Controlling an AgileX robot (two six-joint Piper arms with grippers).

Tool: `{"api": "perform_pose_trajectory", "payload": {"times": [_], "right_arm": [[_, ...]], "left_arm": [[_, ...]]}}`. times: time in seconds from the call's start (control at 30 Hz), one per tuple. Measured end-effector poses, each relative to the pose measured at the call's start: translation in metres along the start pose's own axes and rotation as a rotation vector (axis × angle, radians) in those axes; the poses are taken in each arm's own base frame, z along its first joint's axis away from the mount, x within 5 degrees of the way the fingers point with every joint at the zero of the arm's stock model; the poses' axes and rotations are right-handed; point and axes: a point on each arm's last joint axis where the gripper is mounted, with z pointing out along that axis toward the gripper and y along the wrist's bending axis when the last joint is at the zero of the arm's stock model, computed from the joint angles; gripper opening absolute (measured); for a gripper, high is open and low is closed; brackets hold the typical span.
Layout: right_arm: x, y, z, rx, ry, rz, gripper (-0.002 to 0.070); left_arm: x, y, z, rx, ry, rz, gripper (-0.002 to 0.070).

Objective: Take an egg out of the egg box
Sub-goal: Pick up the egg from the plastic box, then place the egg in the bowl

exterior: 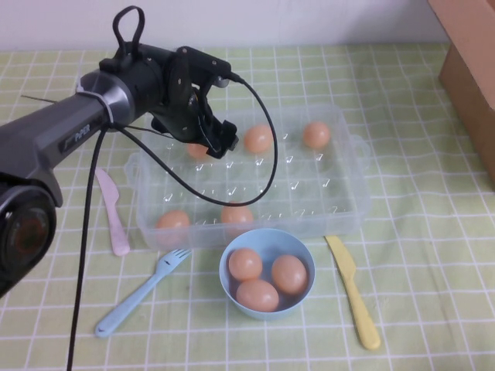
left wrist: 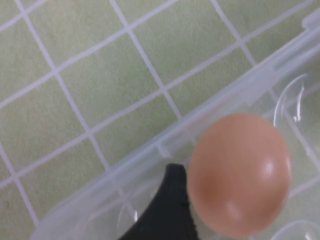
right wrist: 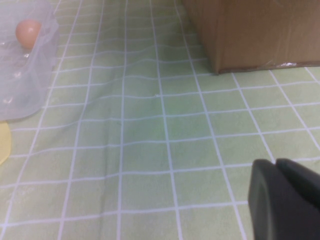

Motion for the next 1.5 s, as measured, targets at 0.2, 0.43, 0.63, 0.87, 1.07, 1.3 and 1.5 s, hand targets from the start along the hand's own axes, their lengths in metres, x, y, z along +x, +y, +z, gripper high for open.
{"api": "perform_pose_trajectory", "payload": {"times": [0.2,0.43,0.63,0.87,1.07,1.3,1.5], "right_arm": [[0.0,0.0,0.0,0.0,0.0,0.0,-0.0018],[0.0,0.0,0.0,0.0,0.0,0.0,-0.0018],[0.0,0.0,0.0,0.0,0.0,0.0,-0.0018],[0.0,0.0,0.0,0.0,0.0,0.0,-0.0018],[0.0,0.0,0.0,0.0,0.0,0.0,-0.0018],[0.0,0.0,0.0,0.0,0.0,0.0,-0.0018],[0.0,0.0,0.0,0.0,0.0,0.0,-0.0018]], "left_arm": [[0.001,0.0,0.008,-0.003,-0.012,-0.002,0.0627],[0.004,-0.001,0.016,-0.002,-0.002,-0.002,0.0465],[0.004,-0.001,0.016,-0.002,-0.002,-0.002,0.0353],[-0.003,0.001,0.001,-0.007,-0.028,0.001,0.0353],[-0.011,0.005,-0.051,-0.014,-0.013,0.05,0.0353],[0.001,-0.01,-0.086,0.186,0.147,0.085,0.0353],[0.003,-0.027,-0.1,0.307,0.184,0.12,0.0352]]}}
